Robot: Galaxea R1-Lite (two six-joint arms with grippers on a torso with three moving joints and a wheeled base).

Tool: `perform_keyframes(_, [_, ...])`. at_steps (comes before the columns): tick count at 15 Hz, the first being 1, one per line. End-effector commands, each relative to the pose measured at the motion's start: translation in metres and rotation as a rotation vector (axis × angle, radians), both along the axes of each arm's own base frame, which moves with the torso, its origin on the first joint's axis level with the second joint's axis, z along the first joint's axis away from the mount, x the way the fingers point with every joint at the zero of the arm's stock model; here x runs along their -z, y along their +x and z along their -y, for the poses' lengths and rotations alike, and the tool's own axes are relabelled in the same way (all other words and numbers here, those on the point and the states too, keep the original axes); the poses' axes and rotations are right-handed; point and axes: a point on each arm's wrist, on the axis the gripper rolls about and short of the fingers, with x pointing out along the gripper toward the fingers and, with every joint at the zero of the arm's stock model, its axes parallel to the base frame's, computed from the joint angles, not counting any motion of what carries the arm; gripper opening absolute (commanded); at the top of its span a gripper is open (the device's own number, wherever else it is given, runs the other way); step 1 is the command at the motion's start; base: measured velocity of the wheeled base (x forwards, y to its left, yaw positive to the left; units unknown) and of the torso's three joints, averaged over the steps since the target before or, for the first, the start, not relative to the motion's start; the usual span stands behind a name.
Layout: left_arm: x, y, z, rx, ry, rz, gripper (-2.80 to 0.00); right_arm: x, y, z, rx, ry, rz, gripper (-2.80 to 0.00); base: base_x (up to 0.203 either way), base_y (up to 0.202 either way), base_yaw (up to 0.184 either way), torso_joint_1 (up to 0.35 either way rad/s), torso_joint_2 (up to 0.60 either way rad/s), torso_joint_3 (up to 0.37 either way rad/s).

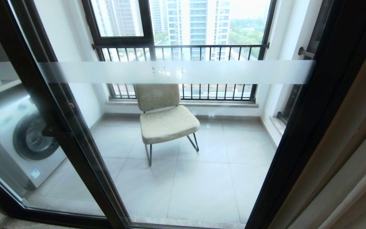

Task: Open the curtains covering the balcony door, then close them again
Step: Pull the inner curtains open on both sides

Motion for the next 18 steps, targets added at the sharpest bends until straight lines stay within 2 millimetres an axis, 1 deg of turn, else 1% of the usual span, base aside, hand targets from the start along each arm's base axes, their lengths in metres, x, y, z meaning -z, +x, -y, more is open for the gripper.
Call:
perform_keyframes(1, [-0.0002,0.0000,0.0000,-0.001,-0.001,0.001,-2.80,-0.0001,-0.0001,0.0000,-0.001,0.002,0.003,-2.80,0.000,0.000,0.000,0.000,0.00,0.000])
perform_keyframes(18, [0.0000,-0.0001,0.0000,-0.001,-0.001,0.002,-2.80,-0.0001,-0.0001,0.0000,-0.001,0.004,0.003,-2.80,0.000,0.000,0.000,0.000,0.00,0.000])
